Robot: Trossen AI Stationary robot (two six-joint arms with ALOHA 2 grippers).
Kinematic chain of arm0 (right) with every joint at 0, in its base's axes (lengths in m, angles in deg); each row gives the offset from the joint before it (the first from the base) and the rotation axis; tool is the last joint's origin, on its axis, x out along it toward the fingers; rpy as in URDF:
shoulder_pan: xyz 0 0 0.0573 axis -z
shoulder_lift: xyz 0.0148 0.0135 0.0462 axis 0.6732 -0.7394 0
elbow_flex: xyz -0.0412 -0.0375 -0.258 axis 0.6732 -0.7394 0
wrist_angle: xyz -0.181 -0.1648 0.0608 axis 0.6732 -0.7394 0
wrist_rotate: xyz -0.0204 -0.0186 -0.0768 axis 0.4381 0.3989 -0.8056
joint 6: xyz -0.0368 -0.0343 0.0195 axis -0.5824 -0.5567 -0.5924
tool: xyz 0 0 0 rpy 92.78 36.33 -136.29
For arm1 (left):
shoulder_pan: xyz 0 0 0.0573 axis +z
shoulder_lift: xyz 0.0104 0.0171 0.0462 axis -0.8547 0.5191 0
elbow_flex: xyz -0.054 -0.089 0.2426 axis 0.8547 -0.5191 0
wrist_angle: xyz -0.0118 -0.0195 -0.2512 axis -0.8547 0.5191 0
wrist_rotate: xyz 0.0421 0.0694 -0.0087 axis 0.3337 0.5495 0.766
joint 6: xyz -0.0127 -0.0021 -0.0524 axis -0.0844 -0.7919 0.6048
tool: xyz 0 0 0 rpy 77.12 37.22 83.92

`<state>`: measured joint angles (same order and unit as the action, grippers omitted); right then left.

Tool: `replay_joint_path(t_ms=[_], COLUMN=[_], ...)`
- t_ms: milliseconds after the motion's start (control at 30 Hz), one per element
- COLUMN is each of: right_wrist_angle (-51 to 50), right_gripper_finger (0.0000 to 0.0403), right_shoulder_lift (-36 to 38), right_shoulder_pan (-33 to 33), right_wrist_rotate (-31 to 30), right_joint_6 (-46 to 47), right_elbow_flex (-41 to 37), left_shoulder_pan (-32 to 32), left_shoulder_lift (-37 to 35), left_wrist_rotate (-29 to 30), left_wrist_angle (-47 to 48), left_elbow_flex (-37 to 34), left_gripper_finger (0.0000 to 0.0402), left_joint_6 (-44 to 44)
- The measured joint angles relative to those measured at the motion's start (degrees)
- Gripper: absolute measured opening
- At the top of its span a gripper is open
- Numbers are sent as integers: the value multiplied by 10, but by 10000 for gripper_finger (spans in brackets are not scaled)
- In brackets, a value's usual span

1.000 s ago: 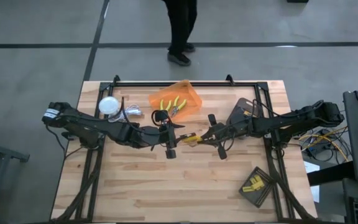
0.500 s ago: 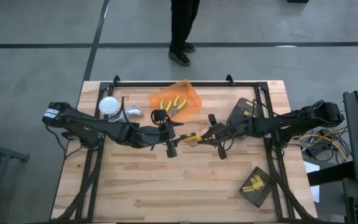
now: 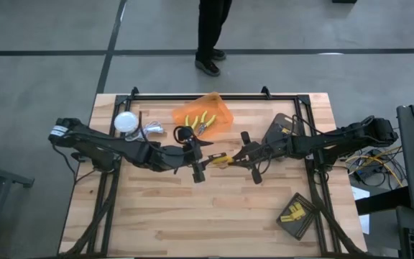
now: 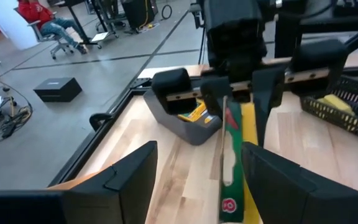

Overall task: Pick & Place School Supplies
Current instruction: Put the crayon box into the light black bin

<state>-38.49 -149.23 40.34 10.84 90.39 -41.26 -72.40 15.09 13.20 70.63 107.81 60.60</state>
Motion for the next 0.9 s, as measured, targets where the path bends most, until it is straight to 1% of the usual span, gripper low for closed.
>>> replay_joint_path(t_ms=[167,300,367,467,533,600,733,800,900], right_wrist_angle=[0,-2,-3,-4,-5,-6,-23,-28,-53], right_gripper_finger=[38,38,38,38,38,38,38,38,38], right_shoulder_lift=[0,0,0,0,0,0,10,21,47], right_shoulder_pan=[0,0,0,0,0,0,0,0,0], right_wrist_rotate=[0,0,0,1,1,-1,-33,-52,-79], right_joint_6=[0,0,0,0,0,0,16,24,50], right_elbow_flex=[0,0,0,0,0,0,0,0,0], left_shoulder_pan=[0,0,0,-3,-5,-5,-5,-6,-7], left_shoulder_lift=[-9,-33,-52,-85,-110,-132,-161,-166,-165], left_wrist_rotate=[0,0,0,0,-1,-4,-5,-4,-4], left_wrist_angle=[10,35,65,138,195,252,350,377,380], left_elbow_flex=[7,7,7,7,7,7,7,7,-4], left_gripper_finger=[236,235,235,235,235,234,234,234,234], left_joint_6=[8,9,9,20,53,105,203,224,228])
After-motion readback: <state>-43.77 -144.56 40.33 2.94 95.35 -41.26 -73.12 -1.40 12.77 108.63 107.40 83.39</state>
